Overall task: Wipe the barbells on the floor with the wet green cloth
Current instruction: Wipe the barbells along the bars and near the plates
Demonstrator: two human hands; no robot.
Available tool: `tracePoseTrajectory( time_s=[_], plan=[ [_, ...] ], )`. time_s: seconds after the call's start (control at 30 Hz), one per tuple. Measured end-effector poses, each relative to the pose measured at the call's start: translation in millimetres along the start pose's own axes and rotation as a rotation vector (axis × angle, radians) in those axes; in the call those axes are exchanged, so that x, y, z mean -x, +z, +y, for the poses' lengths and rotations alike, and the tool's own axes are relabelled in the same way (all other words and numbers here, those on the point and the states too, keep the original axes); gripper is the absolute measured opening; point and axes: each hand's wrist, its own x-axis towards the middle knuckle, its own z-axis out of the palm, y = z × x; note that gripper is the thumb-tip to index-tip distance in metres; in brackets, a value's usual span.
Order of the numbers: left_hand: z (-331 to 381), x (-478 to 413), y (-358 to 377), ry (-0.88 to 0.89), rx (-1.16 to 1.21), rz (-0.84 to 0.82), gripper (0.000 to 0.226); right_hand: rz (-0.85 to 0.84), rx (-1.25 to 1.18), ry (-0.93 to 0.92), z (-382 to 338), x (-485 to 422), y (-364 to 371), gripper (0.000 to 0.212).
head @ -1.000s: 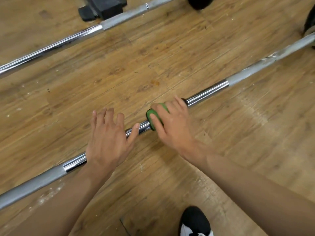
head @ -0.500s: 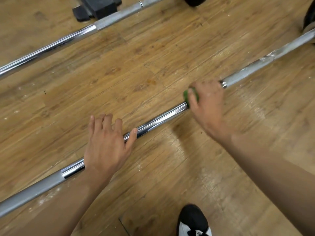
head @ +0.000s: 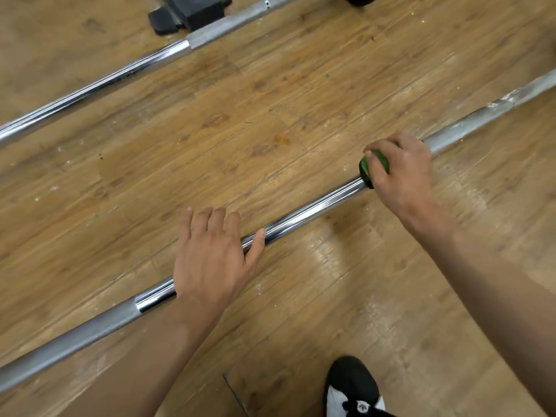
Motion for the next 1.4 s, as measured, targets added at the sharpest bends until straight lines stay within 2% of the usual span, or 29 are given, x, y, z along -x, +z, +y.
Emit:
tracePoseTrajectory(
  time_s=[0.07, 0.23, 0.3, 0.37, 0.43, 0.5, 0.57, 0.6, 0.73, 0.83, 0.9, 0.97, 1.03, 1.1, 1.2, 1.27, 1.4],
  plan=[
    [2, 2, 1, 0.003, 0.015, 0.009, 0.067, -0.048, 0.036, -0.034, -16, 9, -2, 0.028],
    [5, 8, 1, 0.002, 0.023, 0.001, 0.065, -0.185, -0.082, -0.326, -116, 84, 13, 0.038],
    [7, 11, 0, 0.005, 0.036, 0.01, 0.064, -0.192, -0.106, -0.425, -116, 86, 13, 0.039],
    [9, 14, 0, 0.007, 0.047, 0.002, 0.066, -0.176, -0.12, -0.476, -83, 76, 9, 0.035],
    [10, 17, 1, 0.009, 0.042, -0.017, 0.067, -0.058, -0.113, -0.358, -35, 58, -1, 0.03],
    [12, 21, 1, 0.008, 0.038, -0.013, 0.068, 0.03, -0.065, -0.116, 5, 37, -16, 0.028],
    [16, 24, 0, -0.004, 0.038, -0.004, 0.068, 0.024, -0.007, 0.043, 24, 23, -26, 0.032],
    [18, 26, 0, -0.011, 0.041, 0.0, 0.067, 0.009, 0.008, 0.067, 25, 21, -26, 0.035],
    [23, 32, -2, -0.011, 0.043, -0.001, 0.063, 0.01, -0.004, -0.074, -22, 58, -18, 0.041],
    [26, 34, -4, 0.007, 0.029, -0.013, 0.062, -0.079, -0.081, -0.24, -76, 96, -7, 0.05],
    [27, 37, -4, 0.021, 0.022, -0.017, 0.063, -0.118, -0.082, -0.344, -89, 107, -2, 0.042],
    [27, 39, -2, 0.029, 0.021, -0.009, 0.064, -0.119, -0.063, -0.423, -72, 99, -3, 0.032],
    [26, 41, 1, 0.037, 0.021, -0.009, 0.066, -0.071, -0.009, -0.338, -36, 84, -8, 0.032],
    [27, 43, 0, 0.039, 0.023, -0.005, 0.068, 0.01, 0.065, -0.168, 1, 65, -17, 0.032],
    [29, 45, 0, 0.048, 0.026, -0.008, 0.067, 0.031, 0.149, 0.009, 19, 50, -25, 0.032],
    [29, 45, -1, 0.063, 0.029, -0.017, 0.067, 0.019, 0.178, -0.007, 1, 56, -23, 0.03],
    [29, 45, -2, 0.082, 0.03, -0.047, 0.068, -0.109, 0.026, -0.294, -68, 103, -10, 0.031]
  ],
)
